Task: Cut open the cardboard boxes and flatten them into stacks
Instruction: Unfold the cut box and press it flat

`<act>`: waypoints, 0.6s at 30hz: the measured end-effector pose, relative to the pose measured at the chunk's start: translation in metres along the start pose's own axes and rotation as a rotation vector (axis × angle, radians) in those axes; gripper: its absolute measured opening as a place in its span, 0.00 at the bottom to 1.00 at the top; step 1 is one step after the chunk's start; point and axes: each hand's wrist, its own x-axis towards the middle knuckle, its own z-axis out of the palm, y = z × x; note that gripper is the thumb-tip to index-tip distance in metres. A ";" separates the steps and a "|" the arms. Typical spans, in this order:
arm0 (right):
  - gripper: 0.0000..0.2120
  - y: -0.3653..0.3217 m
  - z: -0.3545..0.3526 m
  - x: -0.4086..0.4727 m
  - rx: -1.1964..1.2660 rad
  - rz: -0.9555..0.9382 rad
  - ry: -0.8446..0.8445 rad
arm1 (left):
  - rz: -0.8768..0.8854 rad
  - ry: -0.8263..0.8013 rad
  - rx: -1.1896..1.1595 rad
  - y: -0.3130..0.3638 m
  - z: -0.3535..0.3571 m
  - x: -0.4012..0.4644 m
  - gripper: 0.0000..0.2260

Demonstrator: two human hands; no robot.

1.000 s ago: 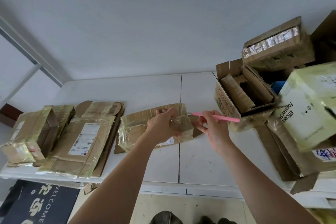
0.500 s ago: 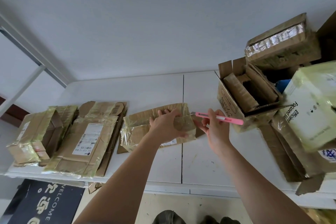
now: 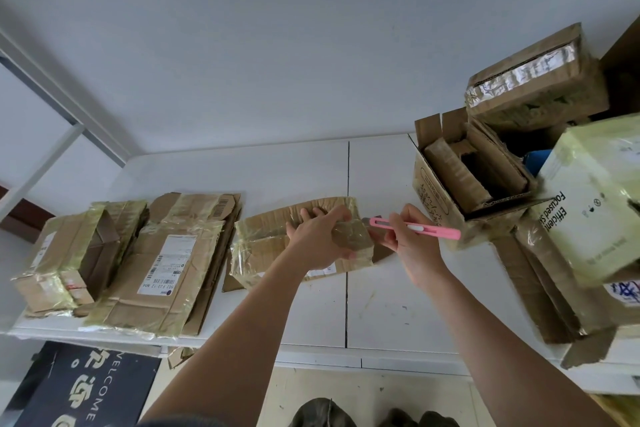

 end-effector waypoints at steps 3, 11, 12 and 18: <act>0.18 0.002 -0.007 -0.005 0.030 0.028 -0.029 | 0.009 0.001 0.005 0.000 0.000 0.000 0.24; 0.18 0.005 -0.008 -0.008 0.065 0.085 0.085 | 0.024 0.017 -0.002 -0.001 0.002 0.001 0.24; 0.19 0.006 -0.005 -0.008 0.090 0.099 0.123 | 0.023 0.018 -0.002 -0.001 0.002 0.001 0.24; 0.16 0.004 0.004 -0.008 0.151 0.100 0.257 | 0.034 0.030 -0.015 -0.004 0.004 0.002 0.25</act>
